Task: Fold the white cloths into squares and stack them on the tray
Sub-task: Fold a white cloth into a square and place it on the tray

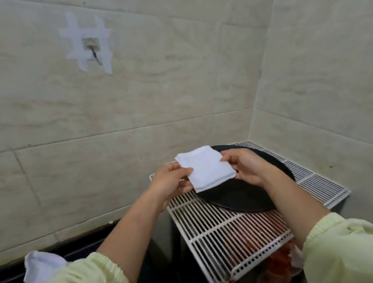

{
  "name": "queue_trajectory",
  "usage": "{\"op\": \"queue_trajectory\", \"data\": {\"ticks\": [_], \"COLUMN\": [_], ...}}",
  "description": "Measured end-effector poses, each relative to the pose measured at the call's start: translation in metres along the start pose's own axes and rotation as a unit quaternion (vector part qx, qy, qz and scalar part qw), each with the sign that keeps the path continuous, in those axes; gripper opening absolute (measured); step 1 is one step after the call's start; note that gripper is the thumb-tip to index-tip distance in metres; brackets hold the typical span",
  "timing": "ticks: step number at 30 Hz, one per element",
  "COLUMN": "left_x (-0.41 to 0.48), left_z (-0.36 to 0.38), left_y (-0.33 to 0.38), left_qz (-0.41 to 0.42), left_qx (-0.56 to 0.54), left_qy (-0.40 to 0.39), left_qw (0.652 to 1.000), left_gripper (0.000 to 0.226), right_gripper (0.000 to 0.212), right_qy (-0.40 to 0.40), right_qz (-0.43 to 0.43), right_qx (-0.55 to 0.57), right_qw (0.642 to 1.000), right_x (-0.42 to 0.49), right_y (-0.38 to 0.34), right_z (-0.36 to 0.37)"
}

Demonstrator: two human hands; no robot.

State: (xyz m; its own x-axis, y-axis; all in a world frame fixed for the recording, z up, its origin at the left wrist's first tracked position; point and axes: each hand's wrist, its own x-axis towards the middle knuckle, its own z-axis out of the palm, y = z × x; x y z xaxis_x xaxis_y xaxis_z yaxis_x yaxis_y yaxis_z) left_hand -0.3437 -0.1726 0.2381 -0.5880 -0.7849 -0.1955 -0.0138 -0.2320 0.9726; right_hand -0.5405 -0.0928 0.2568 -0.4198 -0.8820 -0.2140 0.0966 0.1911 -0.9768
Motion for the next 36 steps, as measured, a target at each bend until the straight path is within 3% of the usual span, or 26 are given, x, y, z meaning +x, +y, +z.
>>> {"op": "queue_trajectory", "data": {"ticks": [9,17,21,25,29,33,36], "left_x": [0.047,0.065,0.075,0.079,0.084,0.066,0.055], "left_z": [0.074,0.083,0.084,0.084,0.077,0.072,0.053], "left_y": [-0.027,-0.039,-0.045,-0.047,-0.048,-0.040,-0.035], "left_qz": [-0.061,-0.094,-0.107,-0.116,-0.092,-0.051,0.031], "left_qx": [0.038,0.150,0.182,0.209,0.291,0.293,0.346], "left_qy": [0.047,0.077,0.098,0.098,0.106,0.111,0.148], "left_qw": [0.996,0.981,0.972,0.966,0.946,0.948,0.926], "left_gripper": [0.022,0.008,0.012,0.035,0.040,0.010,0.005], "right_gripper": [0.020,0.014,0.018,0.015,0.019,0.028,0.029], "right_qy": [0.072,0.040,0.028,0.030,0.032,0.056,0.033], "right_qz": [0.063,0.060,0.048,0.032,0.020,-0.037,-0.096], "right_qx": [-0.074,-0.184,-0.252,-0.294,-0.345,-0.412,-0.405], "right_qw": [0.993,0.980,0.966,0.955,0.938,0.909,0.909], "right_x": [0.046,0.063,0.069,0.068,0.068,0.066,0.061], "right_y": [0.036,0.045,0.049,0.048,0.049,0.040,0.029], "right_z": [-0.073,-0.084,-0.087,-0.090,-0.087,-0.073,-0.042]}}
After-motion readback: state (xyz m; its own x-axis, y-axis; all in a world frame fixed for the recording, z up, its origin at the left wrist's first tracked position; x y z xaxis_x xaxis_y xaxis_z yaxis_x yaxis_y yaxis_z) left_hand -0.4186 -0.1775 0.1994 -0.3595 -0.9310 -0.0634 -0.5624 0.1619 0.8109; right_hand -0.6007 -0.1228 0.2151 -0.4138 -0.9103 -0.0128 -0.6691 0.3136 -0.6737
